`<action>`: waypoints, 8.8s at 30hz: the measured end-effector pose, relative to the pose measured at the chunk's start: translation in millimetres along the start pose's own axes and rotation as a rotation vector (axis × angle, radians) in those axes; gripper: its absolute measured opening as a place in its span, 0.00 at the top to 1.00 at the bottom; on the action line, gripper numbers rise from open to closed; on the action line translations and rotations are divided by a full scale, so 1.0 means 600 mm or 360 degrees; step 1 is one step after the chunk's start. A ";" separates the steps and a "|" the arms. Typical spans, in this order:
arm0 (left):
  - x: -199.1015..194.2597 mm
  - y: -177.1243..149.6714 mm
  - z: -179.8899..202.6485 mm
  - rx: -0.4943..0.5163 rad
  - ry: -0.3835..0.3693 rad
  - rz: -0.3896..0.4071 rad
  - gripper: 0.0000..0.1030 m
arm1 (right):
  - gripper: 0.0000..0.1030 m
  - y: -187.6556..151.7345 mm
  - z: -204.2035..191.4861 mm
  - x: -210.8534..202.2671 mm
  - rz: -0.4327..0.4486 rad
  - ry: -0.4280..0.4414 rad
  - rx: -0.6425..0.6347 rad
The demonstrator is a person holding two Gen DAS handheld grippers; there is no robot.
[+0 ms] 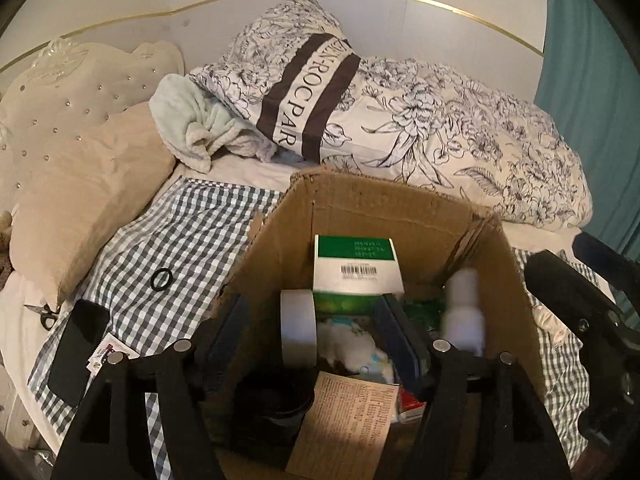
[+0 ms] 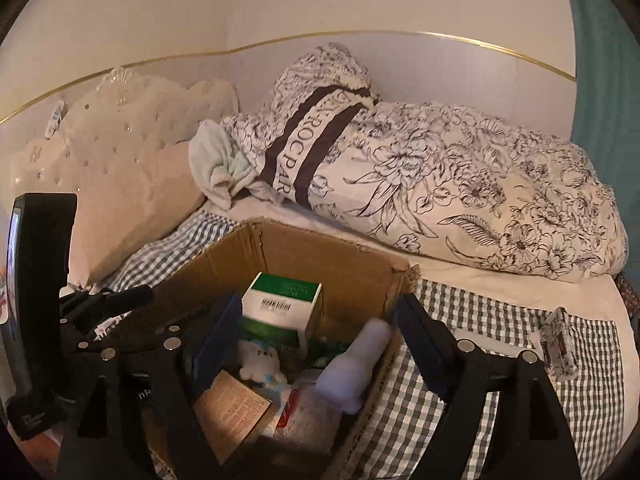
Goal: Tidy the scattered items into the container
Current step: 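Open the right tool to drop the white tube while the left releases the plush toy, then withdraw both tools from the box toward the silver packet and white cloth, then grasp the white lace cloth with the left tool while the right grasps the silver packet, then lift the cloth and silver packet and carry them over the cardboard box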
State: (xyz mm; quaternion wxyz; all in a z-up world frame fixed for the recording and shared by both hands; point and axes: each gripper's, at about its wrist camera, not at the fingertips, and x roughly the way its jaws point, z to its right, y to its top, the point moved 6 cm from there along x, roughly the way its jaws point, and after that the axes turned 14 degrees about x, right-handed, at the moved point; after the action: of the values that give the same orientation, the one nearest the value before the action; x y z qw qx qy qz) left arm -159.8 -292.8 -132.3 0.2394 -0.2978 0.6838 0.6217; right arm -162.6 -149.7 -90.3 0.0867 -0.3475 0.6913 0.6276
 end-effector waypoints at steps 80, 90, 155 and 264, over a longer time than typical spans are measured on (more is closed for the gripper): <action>-0.046 0.078 0.472 0.0287 -0.0244 0.0275 0.00 | 0.00 -0.009 0.516 -0.268 0.0205 -0.0500 0.0328; 0.036 0.064 0.487 0.0239 -0.0271 0.0161 0.00 | 0.00 -0.032 0.536 -0.193 0.0101 -0.0483 0.0294; 0.227 0.000 0.742 0.0606 -0.0766 -0.0172 0.86 | 0.89 -0.083 0.703 0.065 -0.0348 -0.0601 0.0430; -0.178 0.036 0.114 0.0132 0.0038 0.0332 0.86 | 0.89 0.029 0.151 -0.220 0.0150 -0.0097 0.0108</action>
State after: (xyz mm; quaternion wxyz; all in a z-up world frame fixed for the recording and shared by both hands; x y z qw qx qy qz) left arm -102.2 -212.1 -50.1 0.1774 -0.2221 0.7390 0.6108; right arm -103.7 -17.0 -20.8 0.0897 -0.2920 0.7248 0.6175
